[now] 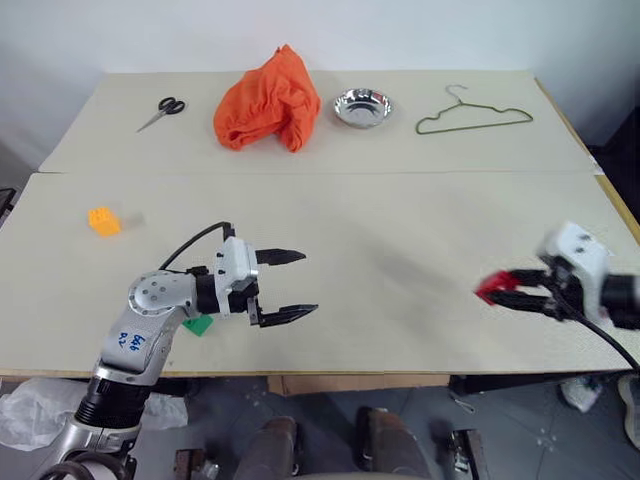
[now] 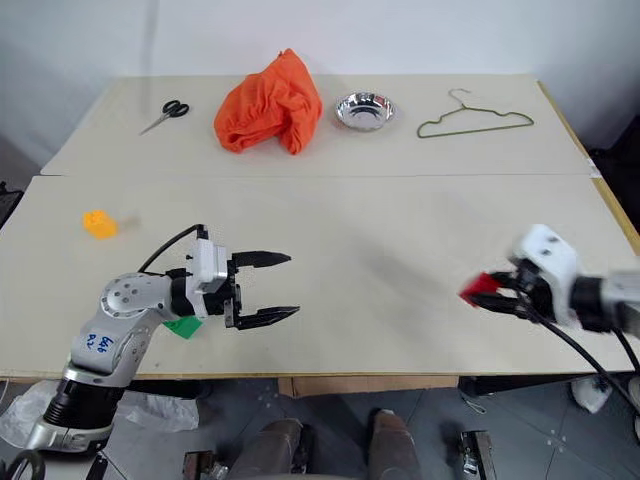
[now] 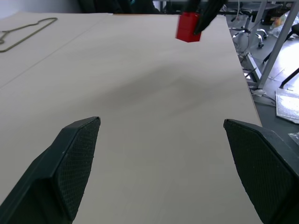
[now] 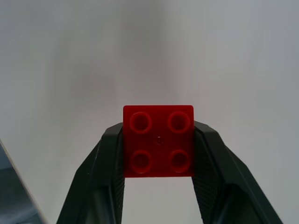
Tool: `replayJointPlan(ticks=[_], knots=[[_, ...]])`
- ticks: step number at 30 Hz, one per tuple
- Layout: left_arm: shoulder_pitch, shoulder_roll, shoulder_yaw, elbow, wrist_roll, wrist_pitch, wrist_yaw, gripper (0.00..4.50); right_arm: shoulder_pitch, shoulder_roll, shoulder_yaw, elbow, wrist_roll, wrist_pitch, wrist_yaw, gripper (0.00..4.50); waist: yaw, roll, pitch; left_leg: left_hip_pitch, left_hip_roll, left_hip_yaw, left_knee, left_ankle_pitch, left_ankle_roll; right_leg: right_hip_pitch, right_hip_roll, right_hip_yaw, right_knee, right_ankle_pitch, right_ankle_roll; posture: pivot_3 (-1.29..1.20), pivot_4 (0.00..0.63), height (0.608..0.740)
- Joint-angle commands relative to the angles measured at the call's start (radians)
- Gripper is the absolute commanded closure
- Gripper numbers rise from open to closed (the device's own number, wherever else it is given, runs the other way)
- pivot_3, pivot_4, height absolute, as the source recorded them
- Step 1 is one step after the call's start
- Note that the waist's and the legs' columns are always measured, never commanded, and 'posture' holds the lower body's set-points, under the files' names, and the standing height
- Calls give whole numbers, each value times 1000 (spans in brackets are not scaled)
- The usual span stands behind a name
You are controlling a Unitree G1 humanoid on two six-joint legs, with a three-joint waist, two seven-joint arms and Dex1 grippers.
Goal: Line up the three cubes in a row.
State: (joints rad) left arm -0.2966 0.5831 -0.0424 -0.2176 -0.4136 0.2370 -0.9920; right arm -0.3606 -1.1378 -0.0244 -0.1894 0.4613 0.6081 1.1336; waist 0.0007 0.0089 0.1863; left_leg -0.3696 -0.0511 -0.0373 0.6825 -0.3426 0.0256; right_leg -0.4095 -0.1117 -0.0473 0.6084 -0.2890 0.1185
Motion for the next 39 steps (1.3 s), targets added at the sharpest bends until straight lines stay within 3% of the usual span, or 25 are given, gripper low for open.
replayJointPlan(ticks=[1, 4, 8, 14, 24, 33, 37, 39], knots=[[22, 27, 39, -57, -19, 10, 7, 0, -225, 93, 214, 133, -153, -102, 119, 3012, -2, -1, 1, -1, 0, -1, 0, 0, -1, 0, 0, 1, 0, 0, 0, 0, 150, 740], [69, 58, 69, -100, -30, 26, 11, 0, -426, 234, 370, 281, -259, -170, 202, 3012, -3, -1, 1, -2, 0, -2, 0, 0, -1, -2, -1, 1, 1, 0, -1, 0, 150, 740], [121, 85, 105, -144, -32, 37, 27, 0, -533, 354, 462, 420, -352, -299, 259, 3012, 4, -1, 1, -5, -1, -5, -1, 0, -1, -3, -2, -2, 3, -1, -1, 0, 150, 740], [141, 90, 107, -160, -25, 38, 44, 0, -594, 439, 513, 547, -461, -388, 278, 3012, 10, -1, 1, -5, -5, -7, 0, 0, 0, -3, -3, -2, 4, 0, -1, 0, 150, 740], [146, 94, 109, -150, -19, 28, 56, 0, -615, 502, 505, 575, -530, -380, 279, 3012, -6, -1, 1, -3, -4, -6, 1, 0, -1, -3, -2, -2, 6, -1, -1, 0, 150, 740], [191, 117, 182, -161, -34, 24, 59, 0, -625, 484, 414, 489, -475, -325, 298, 27, -5, -1, 1, -3, -4, -6, 0, 0, -2, -5, -3, -1, 9, -1, -3, 0, 150, 740], [213, 110, 284, -161, -86, 39, 88, 0, -587, 462, 307, 475, -386, -388, 301, 27, -1, -1, 1, -3, -4, -6, 0, 0, -2, -4, -3, -2, 9, -1, -3, 0, 150, 740], [257, 113, 389, -155, -130, 42, 95, 0, -518, 462, 193, 477, -260, -468, 356, 27, -3, -2, 1, -3, -4, -6, 0, 0, -2, -4, -3, -2, 9, -1, -3, 0, 150, 740]])
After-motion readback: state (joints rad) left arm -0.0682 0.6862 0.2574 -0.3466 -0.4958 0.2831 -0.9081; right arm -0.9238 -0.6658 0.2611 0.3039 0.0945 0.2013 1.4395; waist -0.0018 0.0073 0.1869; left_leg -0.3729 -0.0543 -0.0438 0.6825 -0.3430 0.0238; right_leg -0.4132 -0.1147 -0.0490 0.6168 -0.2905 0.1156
